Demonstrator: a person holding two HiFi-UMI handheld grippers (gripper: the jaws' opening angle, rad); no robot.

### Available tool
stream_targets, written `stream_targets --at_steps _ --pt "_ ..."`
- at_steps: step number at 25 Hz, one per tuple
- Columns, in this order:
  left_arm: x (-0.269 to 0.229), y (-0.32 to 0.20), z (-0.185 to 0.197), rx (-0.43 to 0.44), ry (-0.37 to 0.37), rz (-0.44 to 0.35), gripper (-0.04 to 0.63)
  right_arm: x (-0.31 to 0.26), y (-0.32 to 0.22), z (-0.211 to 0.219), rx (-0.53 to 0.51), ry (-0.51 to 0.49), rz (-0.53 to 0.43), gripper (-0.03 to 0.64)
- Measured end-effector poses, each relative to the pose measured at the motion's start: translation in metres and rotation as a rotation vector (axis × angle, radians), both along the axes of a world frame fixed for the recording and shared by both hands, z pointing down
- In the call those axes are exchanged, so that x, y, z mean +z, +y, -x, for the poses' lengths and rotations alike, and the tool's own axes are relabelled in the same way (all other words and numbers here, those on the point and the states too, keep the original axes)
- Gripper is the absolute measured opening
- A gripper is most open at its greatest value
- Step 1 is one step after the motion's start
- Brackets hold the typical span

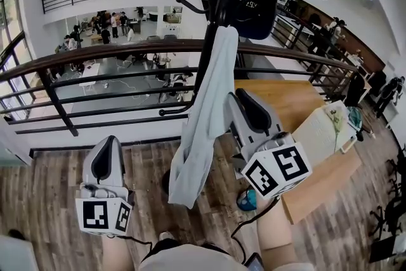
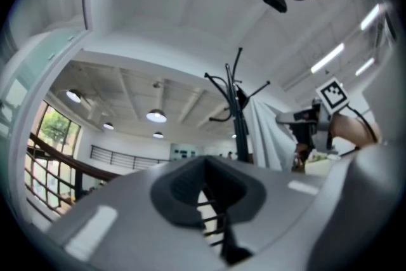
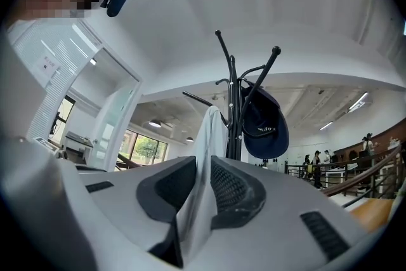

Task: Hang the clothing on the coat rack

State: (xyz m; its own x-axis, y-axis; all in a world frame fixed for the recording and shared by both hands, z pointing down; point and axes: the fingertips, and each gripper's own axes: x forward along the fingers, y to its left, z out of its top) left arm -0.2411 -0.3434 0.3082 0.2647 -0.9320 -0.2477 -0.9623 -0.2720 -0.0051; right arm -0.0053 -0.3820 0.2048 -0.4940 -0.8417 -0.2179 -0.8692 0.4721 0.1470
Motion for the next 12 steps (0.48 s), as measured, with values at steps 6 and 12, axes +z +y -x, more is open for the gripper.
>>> stream_targets --at_steps 6,12 --pt "-0.004 0.018 -0.024 -0.017 -0.013 0.001 0.009 0.015 0.019 -0.024 -0.006 0.011 0.01 0.001" --pt "-0.001 0.031 -0.044 -0.025 -0.019 -0.005 0.009 0.037 0.034 -0.043 -0.003 0.03 0.018 0.0"
